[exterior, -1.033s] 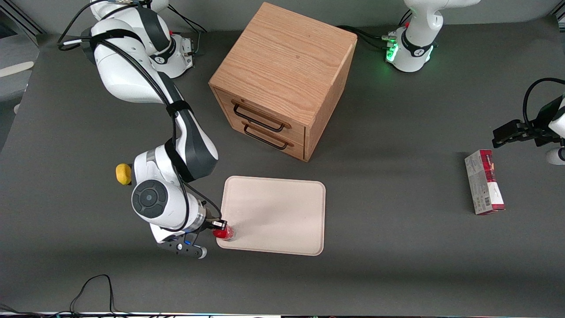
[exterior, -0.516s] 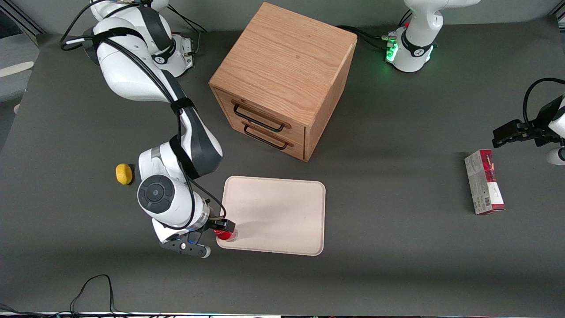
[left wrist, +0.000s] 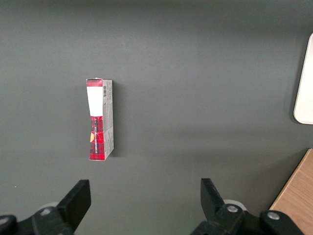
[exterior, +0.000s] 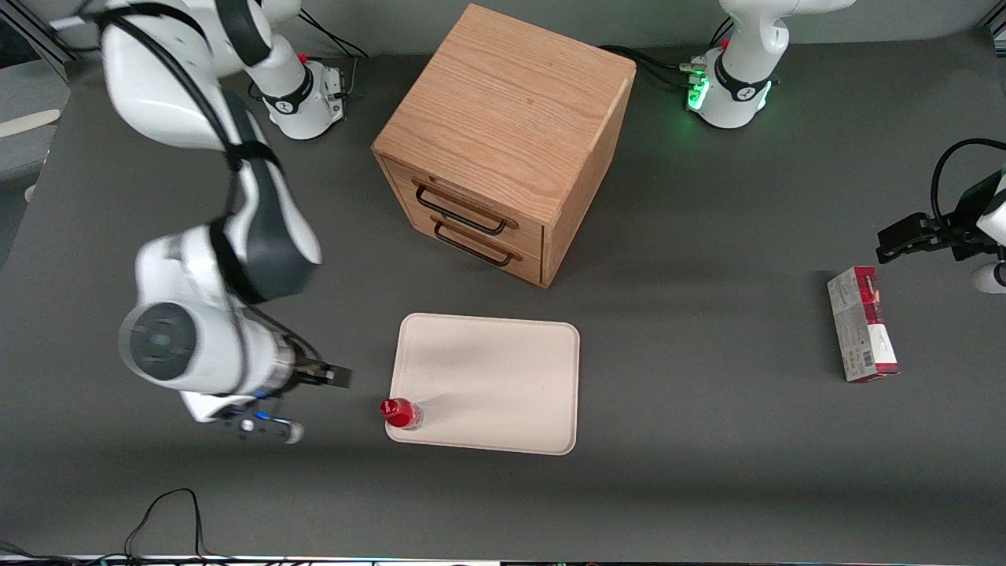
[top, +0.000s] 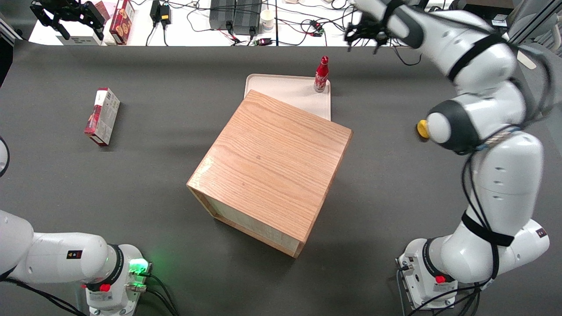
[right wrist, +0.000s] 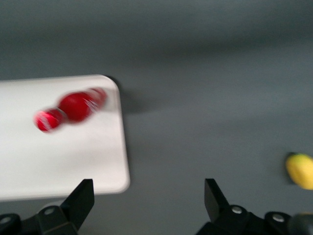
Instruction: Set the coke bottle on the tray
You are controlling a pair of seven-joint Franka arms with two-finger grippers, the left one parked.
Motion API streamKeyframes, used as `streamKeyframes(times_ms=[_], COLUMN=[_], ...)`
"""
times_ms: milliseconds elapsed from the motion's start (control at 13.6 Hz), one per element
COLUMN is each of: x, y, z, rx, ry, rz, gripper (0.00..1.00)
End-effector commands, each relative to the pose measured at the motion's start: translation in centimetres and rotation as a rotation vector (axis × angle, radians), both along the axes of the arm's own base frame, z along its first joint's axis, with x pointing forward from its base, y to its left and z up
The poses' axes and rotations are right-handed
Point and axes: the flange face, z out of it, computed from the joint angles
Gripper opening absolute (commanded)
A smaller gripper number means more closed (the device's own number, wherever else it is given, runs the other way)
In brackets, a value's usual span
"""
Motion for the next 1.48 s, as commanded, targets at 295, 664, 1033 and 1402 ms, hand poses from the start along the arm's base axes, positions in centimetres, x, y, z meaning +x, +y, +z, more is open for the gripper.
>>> streamKeyframes(times_ms=[295,664,1033,1402], x=[-16.9,-17.5,-17.3,-16.9], y=[-12.1,-13.4,-14.5,-14.8], z=[6.9,12.2,12.8,13.3], rx=[0.067,0.076,0.077,0.072], ry=[-0.024,-0.021,-0.005,-0.017], rz=[0.189,0.21,0.235,0.226], gripper=[1.0,1.0,1.0,1.0])
